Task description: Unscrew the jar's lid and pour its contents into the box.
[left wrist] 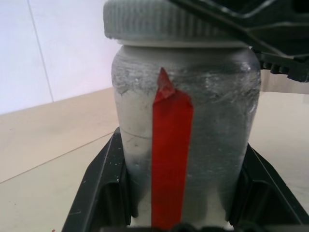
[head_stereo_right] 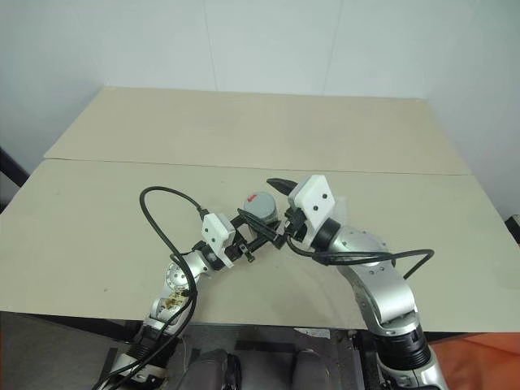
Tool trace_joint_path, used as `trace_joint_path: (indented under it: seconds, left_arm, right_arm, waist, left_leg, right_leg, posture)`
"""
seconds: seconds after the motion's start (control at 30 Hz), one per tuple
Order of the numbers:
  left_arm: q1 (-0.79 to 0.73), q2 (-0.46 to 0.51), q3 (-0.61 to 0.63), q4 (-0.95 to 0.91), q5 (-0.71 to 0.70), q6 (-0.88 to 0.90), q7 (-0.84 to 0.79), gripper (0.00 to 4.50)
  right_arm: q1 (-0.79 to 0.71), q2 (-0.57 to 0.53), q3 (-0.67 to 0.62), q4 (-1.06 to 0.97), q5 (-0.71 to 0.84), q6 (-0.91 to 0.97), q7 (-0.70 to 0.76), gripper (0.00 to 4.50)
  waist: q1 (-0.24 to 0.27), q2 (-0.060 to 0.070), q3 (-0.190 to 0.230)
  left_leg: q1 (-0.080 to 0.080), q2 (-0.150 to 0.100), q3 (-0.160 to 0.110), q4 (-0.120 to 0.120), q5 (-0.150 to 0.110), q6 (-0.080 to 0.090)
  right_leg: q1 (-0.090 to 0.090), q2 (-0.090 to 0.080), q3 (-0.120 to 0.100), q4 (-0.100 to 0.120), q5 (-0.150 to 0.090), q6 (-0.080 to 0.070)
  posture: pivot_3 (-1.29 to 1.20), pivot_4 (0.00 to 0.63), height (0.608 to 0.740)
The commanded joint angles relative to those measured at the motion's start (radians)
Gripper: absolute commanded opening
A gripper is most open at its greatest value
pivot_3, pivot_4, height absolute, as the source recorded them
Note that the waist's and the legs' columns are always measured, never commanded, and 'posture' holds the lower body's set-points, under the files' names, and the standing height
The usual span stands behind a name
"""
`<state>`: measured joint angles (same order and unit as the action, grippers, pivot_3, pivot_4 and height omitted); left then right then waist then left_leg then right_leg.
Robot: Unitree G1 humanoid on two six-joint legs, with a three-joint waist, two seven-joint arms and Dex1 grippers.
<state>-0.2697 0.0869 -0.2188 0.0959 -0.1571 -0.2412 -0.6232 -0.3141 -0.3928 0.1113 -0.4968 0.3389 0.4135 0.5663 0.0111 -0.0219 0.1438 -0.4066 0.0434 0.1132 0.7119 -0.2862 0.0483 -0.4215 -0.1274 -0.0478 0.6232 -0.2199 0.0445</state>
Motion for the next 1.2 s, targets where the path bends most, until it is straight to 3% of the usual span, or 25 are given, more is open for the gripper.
trace_joint_path:
  seconds: [0.03,1.2]
  left_arm:
    - [0.0,-0.001,-0.004,-0.029,-0.002,-0.024,-0.002,1.99]
    - [-0.003,0.001,-0.002,-0.012,-0.003,-0.035,-0.019,1.99]
  right_arm:
    - [0.012,-0.021,-0.056,-0.028,0.005,-0.027,-0.002,4.45]
    - [0.158,-0.165,-0.196,-0.078,0.06,-0.032,0.059,4.45]
  waist:
    - [0.0,0.0,0.0]
    - [0.002,0.0,0.0]
  left_leg:
    - [0.0,0.0,0.0,0.0,0.0,0.0]
    - [0.0,0.0,0.0,0.0,0.0,0.0]
  right_leg:
    - [0.0,0.0,0.0,0.0,0.0,0.0]
    - [0.0,0.0,0.0,0.0,0.0,0.0]
  posture:
    - [0.0,0.15,0.74]
    - [0.0,0.15,0.74]
